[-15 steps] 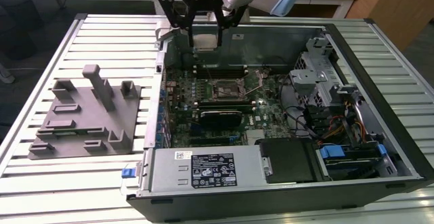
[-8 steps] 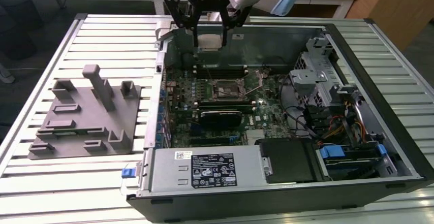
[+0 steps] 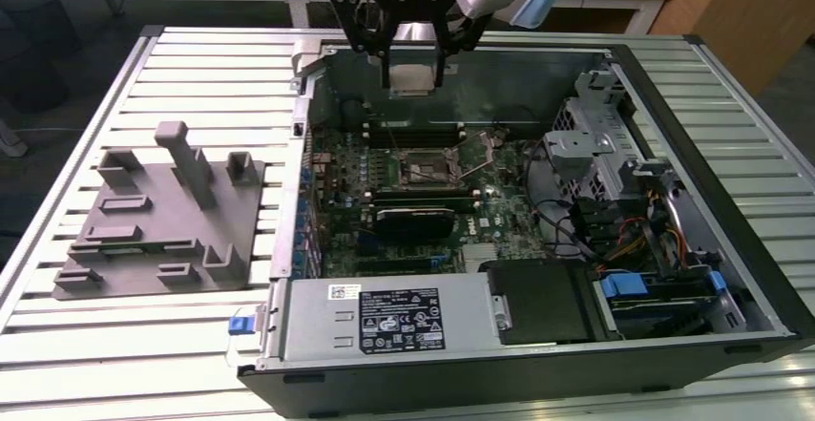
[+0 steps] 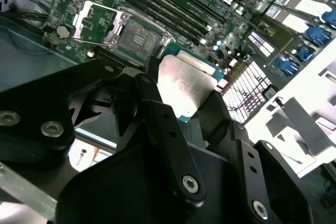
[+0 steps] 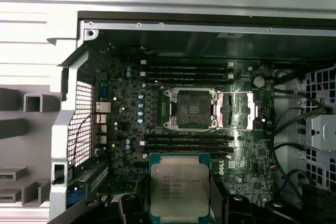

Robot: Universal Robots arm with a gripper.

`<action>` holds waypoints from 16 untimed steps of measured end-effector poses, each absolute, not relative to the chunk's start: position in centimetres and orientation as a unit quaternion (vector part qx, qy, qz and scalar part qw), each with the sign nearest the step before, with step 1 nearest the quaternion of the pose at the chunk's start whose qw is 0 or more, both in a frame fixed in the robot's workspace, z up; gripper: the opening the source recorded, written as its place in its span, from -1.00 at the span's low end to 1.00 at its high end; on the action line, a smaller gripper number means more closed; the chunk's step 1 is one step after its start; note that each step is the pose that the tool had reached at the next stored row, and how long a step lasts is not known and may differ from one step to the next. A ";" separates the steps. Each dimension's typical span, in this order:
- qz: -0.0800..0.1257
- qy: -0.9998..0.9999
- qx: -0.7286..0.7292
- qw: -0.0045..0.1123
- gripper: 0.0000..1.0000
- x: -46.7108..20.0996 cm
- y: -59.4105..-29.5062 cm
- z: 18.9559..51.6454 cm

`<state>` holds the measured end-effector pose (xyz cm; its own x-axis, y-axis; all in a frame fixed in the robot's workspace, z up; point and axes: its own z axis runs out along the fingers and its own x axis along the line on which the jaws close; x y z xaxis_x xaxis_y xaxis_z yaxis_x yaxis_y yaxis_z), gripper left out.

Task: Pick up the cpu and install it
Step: 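Pick up the cpu and move it towards the insertion slot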

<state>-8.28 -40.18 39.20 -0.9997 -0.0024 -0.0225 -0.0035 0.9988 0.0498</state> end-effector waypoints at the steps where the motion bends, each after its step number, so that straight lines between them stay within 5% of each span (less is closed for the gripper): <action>1: 0.025 1.000 -0.001 0.011 0.08 -8.1 -40.2 39.2; 16: 0.025 1.000 -0.001 0.011 0.08 -4.4 -39.8 39.1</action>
